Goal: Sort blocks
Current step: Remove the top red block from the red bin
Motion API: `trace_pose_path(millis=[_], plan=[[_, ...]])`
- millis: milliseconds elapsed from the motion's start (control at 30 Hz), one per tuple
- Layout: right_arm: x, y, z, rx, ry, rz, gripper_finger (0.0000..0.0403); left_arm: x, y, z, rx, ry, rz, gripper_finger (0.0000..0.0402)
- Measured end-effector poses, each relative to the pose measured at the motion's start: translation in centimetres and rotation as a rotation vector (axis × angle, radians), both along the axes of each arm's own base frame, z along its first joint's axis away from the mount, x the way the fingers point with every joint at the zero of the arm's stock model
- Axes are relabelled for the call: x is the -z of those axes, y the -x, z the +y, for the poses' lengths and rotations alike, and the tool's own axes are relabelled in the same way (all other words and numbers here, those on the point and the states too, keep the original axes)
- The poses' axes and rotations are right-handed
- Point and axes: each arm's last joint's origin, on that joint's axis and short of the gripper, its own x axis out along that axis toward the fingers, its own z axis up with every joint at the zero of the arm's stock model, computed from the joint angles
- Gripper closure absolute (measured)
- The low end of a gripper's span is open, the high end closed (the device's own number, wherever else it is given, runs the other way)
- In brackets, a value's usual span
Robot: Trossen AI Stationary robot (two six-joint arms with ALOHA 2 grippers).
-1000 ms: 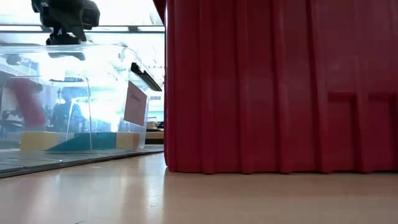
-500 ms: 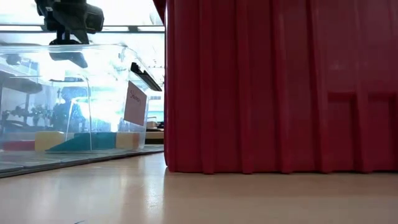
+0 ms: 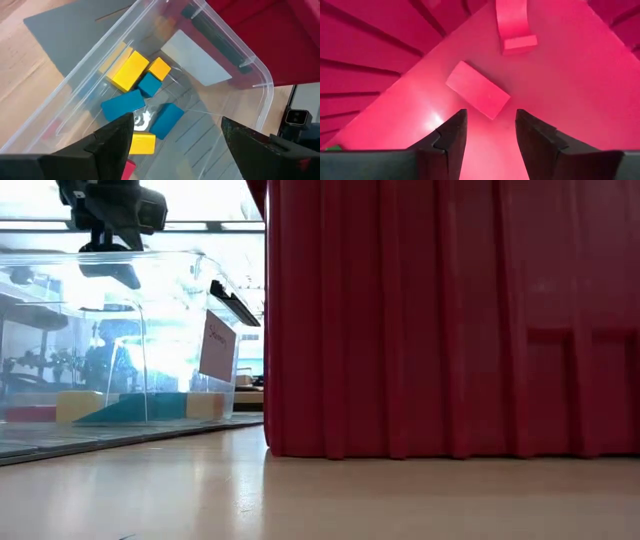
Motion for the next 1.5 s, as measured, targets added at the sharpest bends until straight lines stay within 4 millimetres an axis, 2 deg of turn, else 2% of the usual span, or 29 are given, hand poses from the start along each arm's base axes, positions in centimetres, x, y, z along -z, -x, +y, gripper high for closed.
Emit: trace_pose_path(millis=[167, 333, 500, 700, 767, 900, 1200, 1500], plan=[[-0.3, -0.5, -0.2, -0.112, 0.078, -0.039, 0.0276, 0.0, 0.0, 0.0, -0.004, 0.005, 0.001, 0.0125], [-0.7, -1.1, -0.6, -0.147, 0.134, -0.101, 0.0299, 0.0, 0.0, 0.0, -0.019, 0.018, 0.001, 0.0126], [-1.1, -1.5, -1.2, -0.131, 0.173, -0.171, 0.0327, 0.0, 0.0, 0.0, -0.022, 0.02, 0.002, 0.0126], [-1.1, -0.8, -2.7, -0.029, 0.147, -0.184, 0.0392, 0.0, 0.0, 0.0, -0.022, 0.02, 0.001, 0.0126], [-1.1, -0.4, -3.3, 0.018, 0.133, -0.191, 0.0398, 0.0, 0.0, 0.0, -0.022, 0.02, 0.001, 0.0126], [-1.1, 0.0, -4.2, 0.101, 0.102, -0.206, 0.0379, 0.0, 0.0, 0.0, -0.022, 0.019, 0.001, 0.0126], [-0.6, 0.4, -4.4, 0.089, 0.054, -0.21, 0.0316, 0.0, 0.0, 0.0, -0.022, 0.019, 0.001, 0.0125], [3.3, -0.5, -4.7, 0.085, -0.047, -0.141, 0.0252, 0.0, -0.1, 0.0, -0.024, 0.036, -0.002, 0.0125]])
